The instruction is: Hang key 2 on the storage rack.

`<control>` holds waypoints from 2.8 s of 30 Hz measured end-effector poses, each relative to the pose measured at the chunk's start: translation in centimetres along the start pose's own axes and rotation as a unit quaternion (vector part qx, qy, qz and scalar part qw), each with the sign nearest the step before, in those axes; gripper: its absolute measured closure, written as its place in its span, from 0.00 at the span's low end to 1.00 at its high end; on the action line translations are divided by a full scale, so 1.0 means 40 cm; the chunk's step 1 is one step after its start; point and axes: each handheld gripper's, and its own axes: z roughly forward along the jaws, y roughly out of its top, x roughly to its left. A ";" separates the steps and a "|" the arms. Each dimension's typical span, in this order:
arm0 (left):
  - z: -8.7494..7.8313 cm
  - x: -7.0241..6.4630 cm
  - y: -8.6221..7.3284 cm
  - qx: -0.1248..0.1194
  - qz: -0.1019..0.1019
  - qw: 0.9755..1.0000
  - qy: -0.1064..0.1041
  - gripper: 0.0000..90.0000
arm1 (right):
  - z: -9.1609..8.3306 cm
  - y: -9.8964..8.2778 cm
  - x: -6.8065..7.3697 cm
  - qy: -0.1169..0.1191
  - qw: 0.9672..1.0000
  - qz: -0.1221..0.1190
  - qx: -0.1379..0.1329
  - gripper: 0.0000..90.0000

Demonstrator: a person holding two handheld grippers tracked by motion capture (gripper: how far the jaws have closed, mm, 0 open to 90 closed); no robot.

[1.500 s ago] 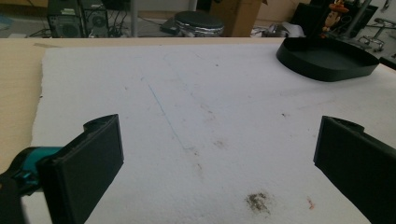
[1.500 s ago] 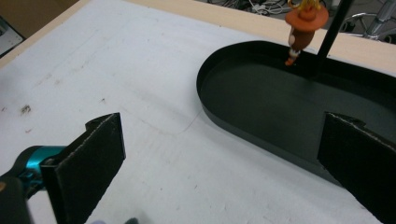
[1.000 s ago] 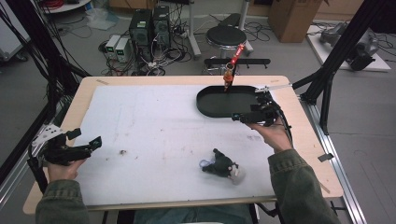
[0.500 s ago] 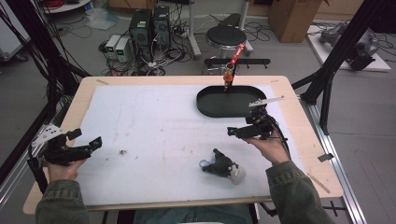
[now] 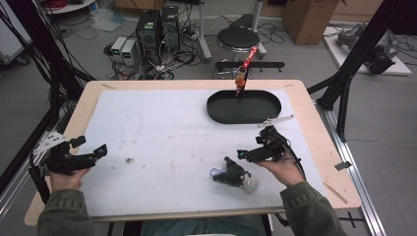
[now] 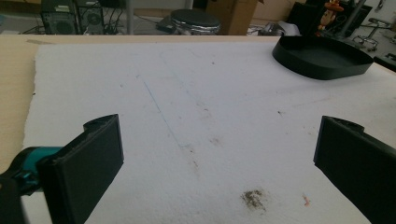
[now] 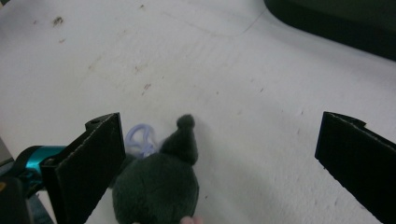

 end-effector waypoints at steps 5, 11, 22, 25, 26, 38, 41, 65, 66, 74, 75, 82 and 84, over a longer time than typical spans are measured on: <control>0.001 -0.002 0.000 0.002 -0.001 1.000 0.000 0.02 | 0.000 -0.032 0.009 0.007 1.000 -0.005 0.010 0.01; 0.000 -0.002 0.000 0.001 0.000 1.000 0.001 0.02 | 0.006 -0.066 0.027 0.019 0.999 -0.033 0.022 0.01; -0.001 -0.002 0.000 0.002 -0.001 1.000 0.001 0.02 | 0.020 -0.107 0.076 0.033 0.993 -0.094 0.058 0.01; 0.000 -0.003 0.000 0.003 -0.001 1.000 0.001 0.02 | 0.031 -0.114 0.086 0.037 0.991 -0.102 0.074 0.01; -0.001 -0.003 0.000 0.003 -0.001 1.000 0.001 0.02 | 0.035 -0.117 0.089 0.038 0.991 -0.104 0.081 0.01; 0.000 -0.001 0.000 0.004 0.000 1.000 0.002 0.02 | 0.073 -0.148 0.098 0.019 0.987 -0.116 0.114 0.01; 0.001 -0.002 -0.001 0.004 0.000 1.000 0.002 0.02 | 0.071 -0.148 0.098 0.016 0.987 -0.117 0.109 0.07; 0.002 -0.001 0.000 0.005 0.001 1.000 0.003 0.02 | -0.009 -0.113 0.075 0.003 0.997 -0.062 0.046 0.50; 0.002 -0.001 0.000 0.006 0.001 1.000 0.003 0.02 | -0.015 -0.108 0.071 0.003 0.997 -0.059 0.040 0.50; 0.002 -0.001 0.000 0.004 0.001 1.000 0.003 0.02 | -0.046 -0.087 0.050 -0.003 0.999 -0.038 0.018 0.50; 0.002 -0.001 0.000 0.004 0.001 1.000 0.003 0.02 | -0.049 -0.085 0.047 -0.003 0.999 -0.033 0.018 0.50; 0.003 -0.001 0.000 0.005 0.001 1.000 0.003 0.02 | -0.077 -0.056 0.028 -0.018 1.000 -0.023 0.003 0.50; 0.002 -0.001 0.000 0.005 0.001 1.000 0.003 0.02 | -0.086 -0.046 0.023 -0.022 1.000 -0.017 0.000 0.50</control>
